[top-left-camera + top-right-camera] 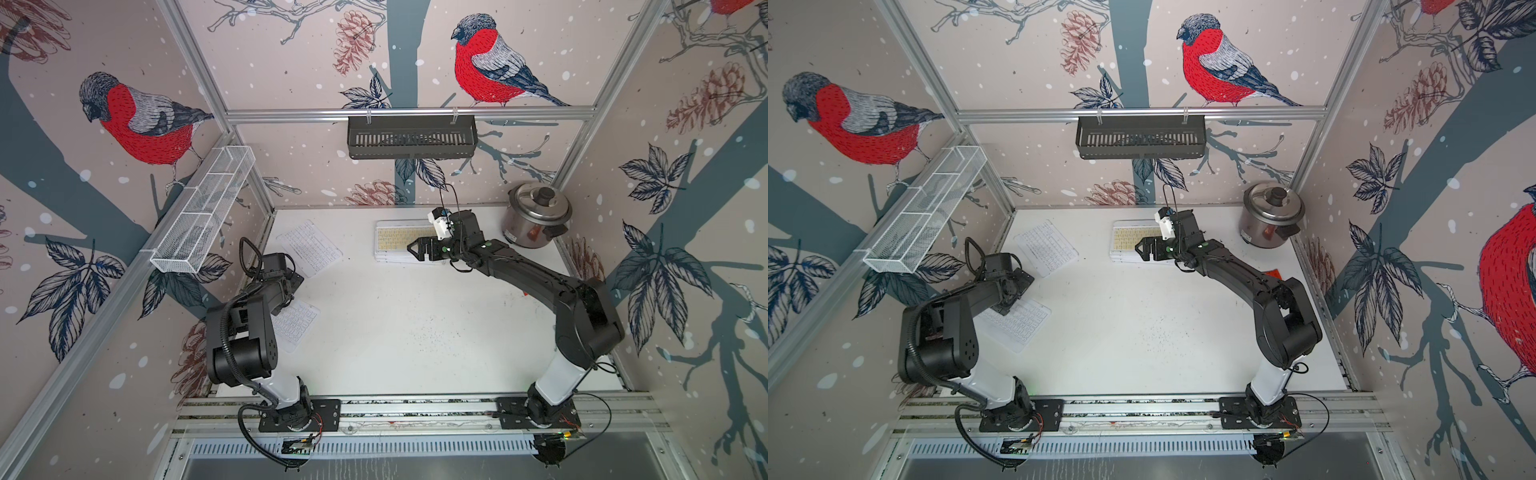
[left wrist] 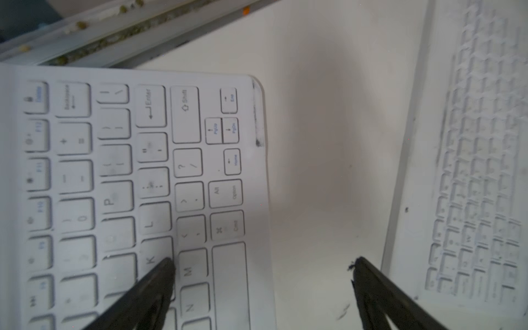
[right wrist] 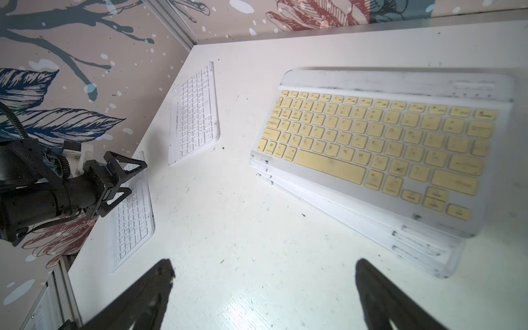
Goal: Stack the numeric keypads
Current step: Move the numeric keypad to the center of the board.
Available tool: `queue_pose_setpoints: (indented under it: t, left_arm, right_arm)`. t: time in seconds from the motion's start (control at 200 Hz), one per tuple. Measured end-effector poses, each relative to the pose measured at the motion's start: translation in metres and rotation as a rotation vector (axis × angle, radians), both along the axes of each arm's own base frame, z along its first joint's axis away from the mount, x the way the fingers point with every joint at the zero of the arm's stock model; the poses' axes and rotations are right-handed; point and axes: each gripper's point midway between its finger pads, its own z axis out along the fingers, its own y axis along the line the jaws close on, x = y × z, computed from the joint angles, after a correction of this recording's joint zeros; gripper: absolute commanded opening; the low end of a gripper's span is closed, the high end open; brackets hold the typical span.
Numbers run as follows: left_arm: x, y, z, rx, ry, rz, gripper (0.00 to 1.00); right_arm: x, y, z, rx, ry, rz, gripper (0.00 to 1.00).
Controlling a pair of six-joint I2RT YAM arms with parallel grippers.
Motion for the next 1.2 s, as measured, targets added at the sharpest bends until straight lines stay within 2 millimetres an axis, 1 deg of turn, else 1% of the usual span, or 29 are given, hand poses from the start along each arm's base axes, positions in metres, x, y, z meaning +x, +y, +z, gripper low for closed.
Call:
queue_pose_setpoints:
  t: [0.075, 0.16, 0.22, 0.3, 0.345, 0.4, 0.451, 0.541, 0.731, 0.816, 0.886, 0.966, 1.081, 1.201]
  left_arm:
    - [0.014, -0.009, 0.0, 0.033, -0.031, -0.042, 0.96]
    - [0.031, -0.028, 0.002, 0.044, -0.079, -0.1, 0.96]
    - [0.038, -0.041, 0.005, 0.039, -0.103, -0.136, 0.96]
    - [0.034, -0.058, 0.007, -0.003, -0.13, -0.18, 0.97]
    - [0.029, -0.065, 0.008, -0.029, -0.14, -0.196, 0.96]
    - [0.027, -0.074, 0.009, -0.056, -0.16, -0.21, 0.96]
    - [0.028, -0.081, 0.009, -0.067, -0.17, -0.228, 0.97]
    - [0.031, -0.102, 0.01, -0.085, -0.194, -0.278, 0.97]
    - [0.033, -0.155, 0.013, -0.163, -0.271, -0.388, 0.96]
    - [0.029, -0.179, 0.015, -0.205, -0.293, -0.438, 0.96]
    - [0.021, -0.204, 0.017, -0.25, -0.297, -0.486, 0.97]
    - [0.01, -0.238, 0.019, -0.306, -0.287, -0.557, 0.96]
    - [-0.002, -0.279, 0.02, -0.364, -0.261, -0.637, 0.96]
    - [-0.02, -0.326, 0.021, -0.425, -0.226, -0.741, 0.96]
  right_arm:
    - [0.003, -0.013, 0.003, 0.006, -0.001, -0.022, 1.0]
    - [0.007, -0.027, 0.003, 0.009, 0.002, -0.047, 1.0]
    - [0.009, -0.036, 0.002, 0.011, 0.006, -0.064, 1.0]
    - [0.01, -0.047, 0.001, 0.014, 0.015, -0.085, 1.0]
    - [0.01, -0.053, 0.0, 0.016, 0.018, -0.095, 1.0]
    - [0.009, -0.057, 0.0, 0.02, 0.023, -0.103, 1.0]
    - [0.007, -0.059, 0.0, 0.03, 0.034, -0.111, 1.0]
    - [0.005, -0.059, 0.001, 0.036, 0.036, -0.105, 1.0]
    - [0.002, -0.064, 0.007, 0.042, 0.026, -0.112, 1.0]
    - [-0.001, -0.065, 0.007, 0.041, 0.029, -0.112, 1.0]
    - [-0.006, -0.067, 0.005, 0.037, 0.037, -0.112, 1.0]
    - [-0.012, -0.069, 0.001, 0.035, 0.048, -0.113, 1.0]
    - [-0.02, -0.07, -0.008, 0.036, 0.082, -0.122, 1.0]
    - [-0.028, -0.07, -0.014, 0.029, 0.097, -0.117, 1.0]
